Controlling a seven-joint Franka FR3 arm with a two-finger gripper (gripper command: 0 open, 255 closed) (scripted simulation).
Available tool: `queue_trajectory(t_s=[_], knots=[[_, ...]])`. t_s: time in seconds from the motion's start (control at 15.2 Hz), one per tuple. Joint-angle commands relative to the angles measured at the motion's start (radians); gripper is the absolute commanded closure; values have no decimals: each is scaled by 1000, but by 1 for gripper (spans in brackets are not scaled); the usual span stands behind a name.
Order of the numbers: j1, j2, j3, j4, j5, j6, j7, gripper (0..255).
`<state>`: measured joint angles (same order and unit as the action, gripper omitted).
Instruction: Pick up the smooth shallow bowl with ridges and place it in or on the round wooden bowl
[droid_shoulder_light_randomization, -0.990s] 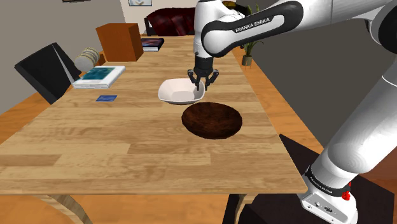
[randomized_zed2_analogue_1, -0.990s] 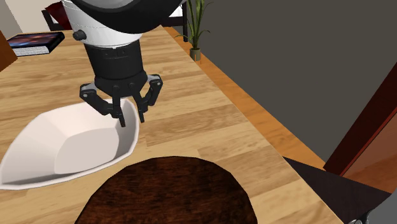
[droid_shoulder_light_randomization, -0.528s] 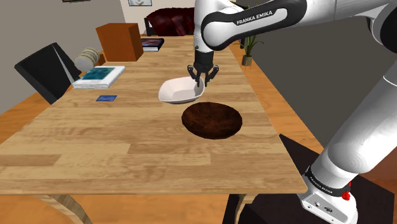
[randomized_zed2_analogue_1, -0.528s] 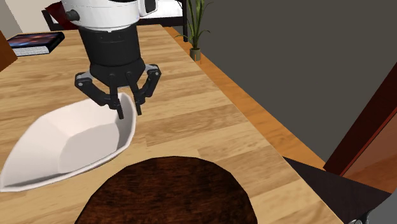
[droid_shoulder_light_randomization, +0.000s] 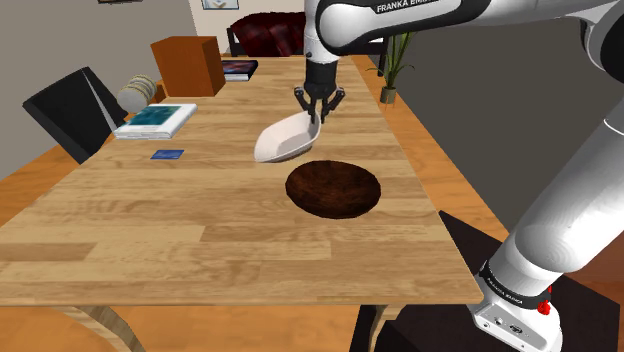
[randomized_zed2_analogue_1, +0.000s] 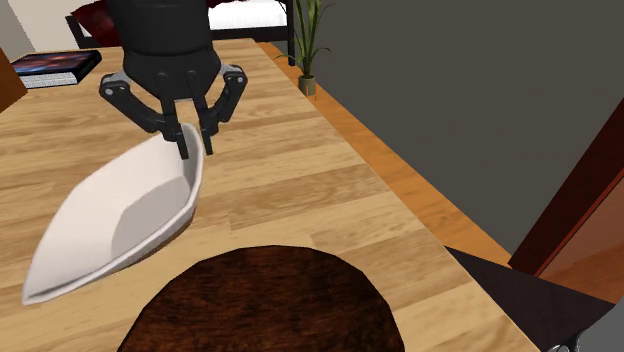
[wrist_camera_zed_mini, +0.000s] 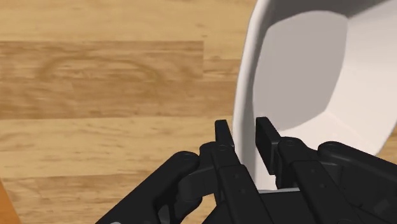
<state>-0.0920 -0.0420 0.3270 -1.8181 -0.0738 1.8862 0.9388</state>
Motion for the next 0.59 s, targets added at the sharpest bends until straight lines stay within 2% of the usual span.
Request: queue_trajectory(t_s=[0.0, 0.53], knots=[[0, 2, 0, 28, 0, -28, -1, 255], [1, 14, 2, 150, -3, -138, -6, 255]])
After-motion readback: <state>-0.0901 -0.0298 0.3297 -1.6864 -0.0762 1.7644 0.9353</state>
